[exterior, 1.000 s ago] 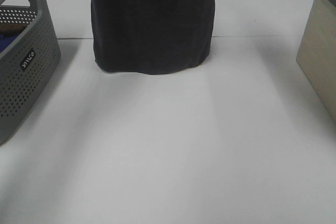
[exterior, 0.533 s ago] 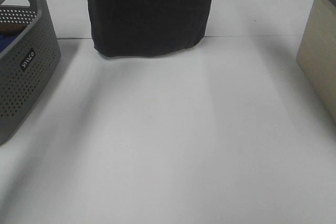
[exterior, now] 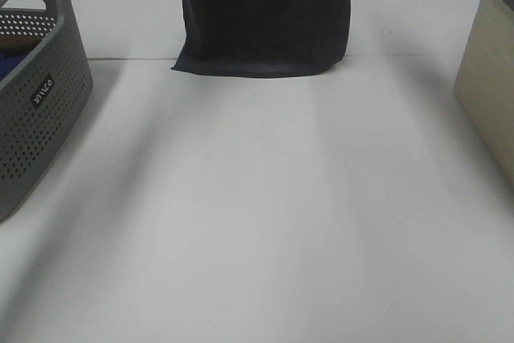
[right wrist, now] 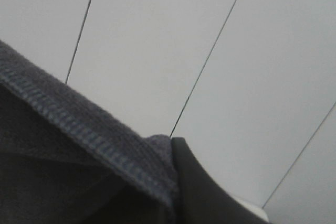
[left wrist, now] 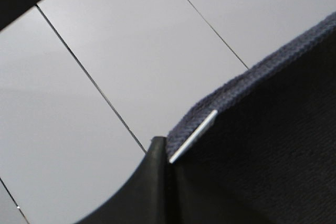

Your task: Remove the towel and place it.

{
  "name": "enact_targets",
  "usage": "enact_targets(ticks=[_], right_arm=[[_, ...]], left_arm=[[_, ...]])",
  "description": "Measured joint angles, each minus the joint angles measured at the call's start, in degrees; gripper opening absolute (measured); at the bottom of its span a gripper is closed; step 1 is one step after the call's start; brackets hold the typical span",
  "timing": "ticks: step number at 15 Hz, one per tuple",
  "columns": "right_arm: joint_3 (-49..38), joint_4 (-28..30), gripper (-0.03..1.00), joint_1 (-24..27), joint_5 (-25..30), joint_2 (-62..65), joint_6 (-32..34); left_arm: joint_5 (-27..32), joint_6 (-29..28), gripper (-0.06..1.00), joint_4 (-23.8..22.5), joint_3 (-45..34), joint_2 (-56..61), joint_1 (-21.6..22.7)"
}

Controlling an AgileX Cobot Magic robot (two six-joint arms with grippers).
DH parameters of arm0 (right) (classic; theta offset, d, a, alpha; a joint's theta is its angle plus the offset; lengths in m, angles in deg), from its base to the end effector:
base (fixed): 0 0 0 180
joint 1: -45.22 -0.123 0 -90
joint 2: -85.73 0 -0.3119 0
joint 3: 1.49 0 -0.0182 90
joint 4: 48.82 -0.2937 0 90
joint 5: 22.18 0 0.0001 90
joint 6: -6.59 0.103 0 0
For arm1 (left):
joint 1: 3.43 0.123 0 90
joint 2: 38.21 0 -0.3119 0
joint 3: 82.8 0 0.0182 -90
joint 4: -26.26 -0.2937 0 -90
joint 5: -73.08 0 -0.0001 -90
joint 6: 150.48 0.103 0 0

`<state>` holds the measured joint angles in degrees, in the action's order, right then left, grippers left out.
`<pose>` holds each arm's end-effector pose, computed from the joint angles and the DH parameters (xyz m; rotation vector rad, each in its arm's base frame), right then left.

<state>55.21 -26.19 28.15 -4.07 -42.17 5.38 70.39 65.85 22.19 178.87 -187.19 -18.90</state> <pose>0.5447 0.1543 0.4845 -0.4342 1.4760 -0.1719 0.6016 -0.1669 0.4579 0.5348 1.0023 0.3858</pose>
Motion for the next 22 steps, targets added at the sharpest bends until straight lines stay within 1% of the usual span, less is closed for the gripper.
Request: enact_targets(ticks=[1,2,3,5,6,7,8,10,11,12,14,15,16,17,18,19,20,21,22], right_arm=[[0.00,-1.38,0.01,0.00,4.01,0.06,0.00],[0.00,-2.06,0.01,0.00,6.30,0.23,0.00],[0.00,-3.50,0.01,0.00,10.66,0.74,0.00],[0.00,-7.16,0.01,0.00,19.94,2.35,-0.69],[0.00,-11.69,0.01,0.00,28.76,4.47,-3.15],[0.00,-12.66,0.01,0.00,30.31,4.98,-3.72],[0.00,-14.61,0.01,0.00,33.46,5.96,-4.81],[0.00,-18.11,0.01,-0.06,38.04,7.73,-5.16],[0.00,-19.14,0.01,-0.11,39.99,8.88,-5.16],[0.00,-20.28,0.01,-0.11,42.06,9.80,-5.16],[0.00,-22.63,0.01,-0.17,47.33,10.83,-6.02],[0.00,-23.03,0.01,-0.17,48.30,10.89,-6.30],[0.00,-23.66,0.01,-0.17,50.25,10.89,-6.59],[0.00,-23.89,0.01,-0.17,50.99,10.89,-6.59],[-0.06,-24.35,0.01,-0.17,51.45,10.94,-6.59],[-2.46,-26.30,0.01,-0.17,51.62,12.38,-6.59],[-4.81,-27.56,0.01,-0.17,51.68,13.69,-6.59],[-5.96,-27.96,0.01,-0.17,51.68,14.27,-6.59],[-8.77,-28.76,0.01,-0.23,51.68,15.58,-6.59]], left_arm=[[5.90,0.00,0.00,0.11,0.00,0.17,-0.52],[8.77,0.00,0.00,0.11,0.00,0.29,-0.74],[17.19,0.00,0.00,0.23,0.00,0.80,-1.49],[35.12,0.00,0.00,0.97,0.00,3.27,-2.64],[51.68,-0.97,0.00,2.29,0.00,6.88,-3.21],[54.89,-1.83,0.00,2.52,0.00,7.85,-3.21],[59.87,-4.01,0.00,2.92,0.00,9.63,-3.21],[68.64,-8.02,0.00,3.09,0.00,12.78,-3.27],[70.99,-10.49,0.00,3.09,0.00,14.09,-3.32],[71.68,-13.52,0.00,3.09,0.00,15.13,-3.32],[71.96,-18.45,0.00,3.27,0.00,16.67,-3.38],[71.96,-19.88,0.00,3.50,0.00,16.84,-3.38],[72.08,-22.57,0.00,4.07,-0.34,17.25,-3.38],[72.08,-24.92,0.00,4.35,-2.58,18.39,-3.38],[72.08,-26.47,0.00,4.87,-6.99,20.45,-3.38],[72.08,-28.71,0.00,5.67,-20.97,27.10,-3.38],[72.08,-29.11,0.00,6.13,-29.05,30.71,-3.44],[72.02,-29.11,0.00,6.82,-35.75,34.55,-3.44],[72.02,-28.88,0.00,7.05,-39.19,36.50,-3.50]])
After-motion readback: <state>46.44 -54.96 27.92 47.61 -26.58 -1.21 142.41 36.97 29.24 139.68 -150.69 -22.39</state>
